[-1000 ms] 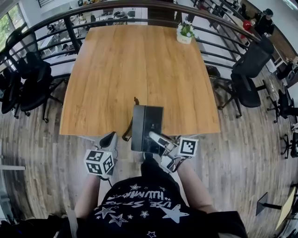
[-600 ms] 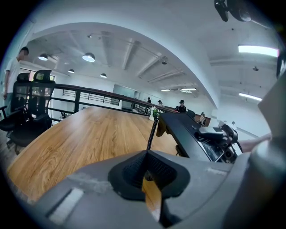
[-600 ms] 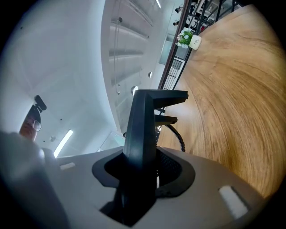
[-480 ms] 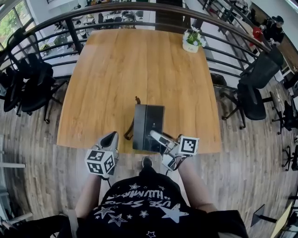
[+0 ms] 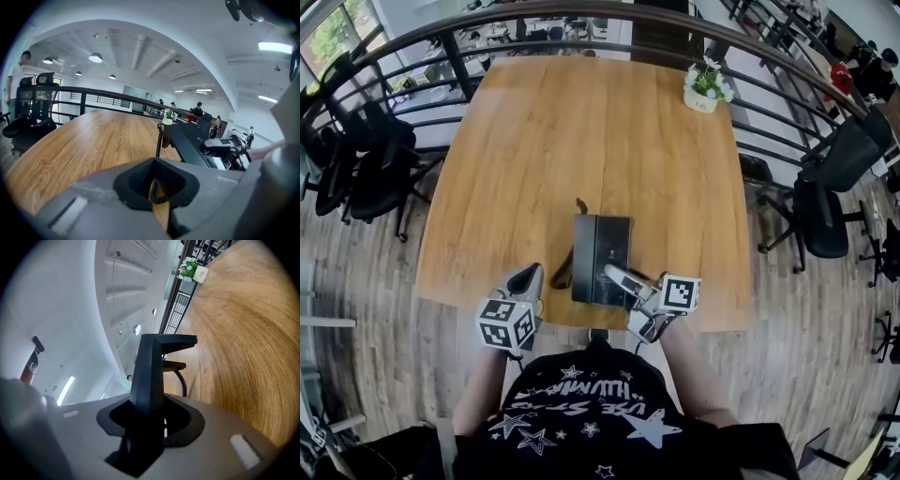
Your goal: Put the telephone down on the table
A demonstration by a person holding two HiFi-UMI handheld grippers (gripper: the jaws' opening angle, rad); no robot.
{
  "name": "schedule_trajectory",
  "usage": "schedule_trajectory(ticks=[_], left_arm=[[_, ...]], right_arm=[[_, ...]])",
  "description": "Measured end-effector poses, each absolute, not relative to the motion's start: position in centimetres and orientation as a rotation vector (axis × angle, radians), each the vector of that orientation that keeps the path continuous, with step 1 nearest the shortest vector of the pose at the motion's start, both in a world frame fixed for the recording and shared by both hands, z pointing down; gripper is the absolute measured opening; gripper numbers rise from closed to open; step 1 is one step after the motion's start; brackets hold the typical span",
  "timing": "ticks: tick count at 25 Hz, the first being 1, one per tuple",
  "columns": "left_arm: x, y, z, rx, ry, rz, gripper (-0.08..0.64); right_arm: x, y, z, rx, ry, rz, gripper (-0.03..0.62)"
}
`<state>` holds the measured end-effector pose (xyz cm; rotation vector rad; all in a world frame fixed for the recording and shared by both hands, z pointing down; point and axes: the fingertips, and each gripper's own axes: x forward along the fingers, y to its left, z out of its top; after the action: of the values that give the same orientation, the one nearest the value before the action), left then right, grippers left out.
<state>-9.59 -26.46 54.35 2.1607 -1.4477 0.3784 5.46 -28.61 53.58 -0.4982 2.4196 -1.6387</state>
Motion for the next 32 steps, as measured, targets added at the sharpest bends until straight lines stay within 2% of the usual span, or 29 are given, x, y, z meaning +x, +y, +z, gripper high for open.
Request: schedule_trajectory(ticks=[32], left_arm=[[-6.4, -27.0, 56.8, 2.105, -1.425, 0.431, 0.002]], right_arm=[[7.4, -29.1, 58.3, -0.641, 2.521, -1.670, 0.167]])
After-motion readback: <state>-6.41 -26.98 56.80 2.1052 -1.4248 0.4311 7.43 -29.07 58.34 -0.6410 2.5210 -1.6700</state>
